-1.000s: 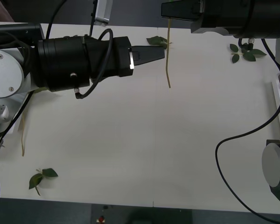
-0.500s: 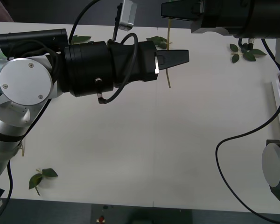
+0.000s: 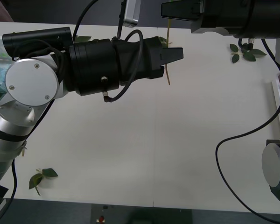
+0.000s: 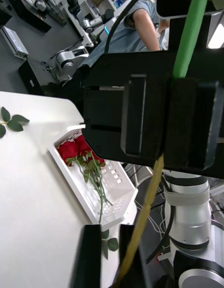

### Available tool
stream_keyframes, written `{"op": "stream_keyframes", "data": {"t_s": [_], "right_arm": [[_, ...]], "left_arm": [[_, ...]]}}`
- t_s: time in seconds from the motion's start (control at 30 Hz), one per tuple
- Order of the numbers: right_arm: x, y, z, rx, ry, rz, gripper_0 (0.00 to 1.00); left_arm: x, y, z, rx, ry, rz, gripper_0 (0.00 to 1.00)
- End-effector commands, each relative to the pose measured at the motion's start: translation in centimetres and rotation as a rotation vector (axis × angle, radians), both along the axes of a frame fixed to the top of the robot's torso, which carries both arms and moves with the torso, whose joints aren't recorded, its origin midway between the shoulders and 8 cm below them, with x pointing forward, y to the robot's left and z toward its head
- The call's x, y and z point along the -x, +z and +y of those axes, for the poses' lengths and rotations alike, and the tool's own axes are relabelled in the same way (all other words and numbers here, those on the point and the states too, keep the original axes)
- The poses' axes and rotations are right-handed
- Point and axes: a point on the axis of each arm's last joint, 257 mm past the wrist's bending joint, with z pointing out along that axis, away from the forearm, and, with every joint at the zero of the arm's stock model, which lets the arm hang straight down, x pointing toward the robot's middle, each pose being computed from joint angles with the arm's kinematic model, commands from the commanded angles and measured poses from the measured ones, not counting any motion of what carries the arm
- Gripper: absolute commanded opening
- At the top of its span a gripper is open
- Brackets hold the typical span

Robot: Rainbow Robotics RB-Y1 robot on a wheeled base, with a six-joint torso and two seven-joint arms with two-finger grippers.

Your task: Put the red flowers into the right box and the blue flowers into the left box

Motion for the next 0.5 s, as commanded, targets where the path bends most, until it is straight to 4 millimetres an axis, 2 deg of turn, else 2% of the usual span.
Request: {"op": "stream_keyframes", "data": {"t_s": [0.03,0.13,0.17,0.2,0.27,0.3,0.33,0.5], "right_arm": [[1.2,3.2,0.8,-0.016,0.023,-0.074,0.0],[1.2,3.2,0.8,-0.016,0.023,-0.074,0.0],[1.2,3.2,0.8,-0.016,0.023,-0.074,0.06],[1.2,3.2,0.8,-0.016,0.023,-0.074,0.2],[1.2,3.2,0.8,-0.016,0.023,-0.074,0.77],[1.2,3.2,0.8,-0.016,0.023,-0.074,0.96],[1.2,3.2,0.8,-0.016,0.023,-0.074,1.0],[1.2,3.2,0.8,-0.016,0.023,-0.074,1.0]], "left_arm": [[0.1,1.6,-0.4,0.013,0.0,-0.016,0.0],[-0.1,1.7,-0.3,0.015,0.007,-0.018,0.0],[0.0,1.8,-0.3,0.013,0.007,-0.02,0.0],[-0.1,1.7,-0.3,0.014,0.008,-0.018,0.0],[-0.1,1.8,-0.3,0.014,0.008,-0.018,0.0],[-0.2,1.8,-0.2,0.015,0.011,-0.018,0.0],[-0.3,1.7,0.0,0.015,0.016,-0.019,0.0],[-0.8,1.3,1.5,-0.005,0.029,-0.004,0.0]]}}
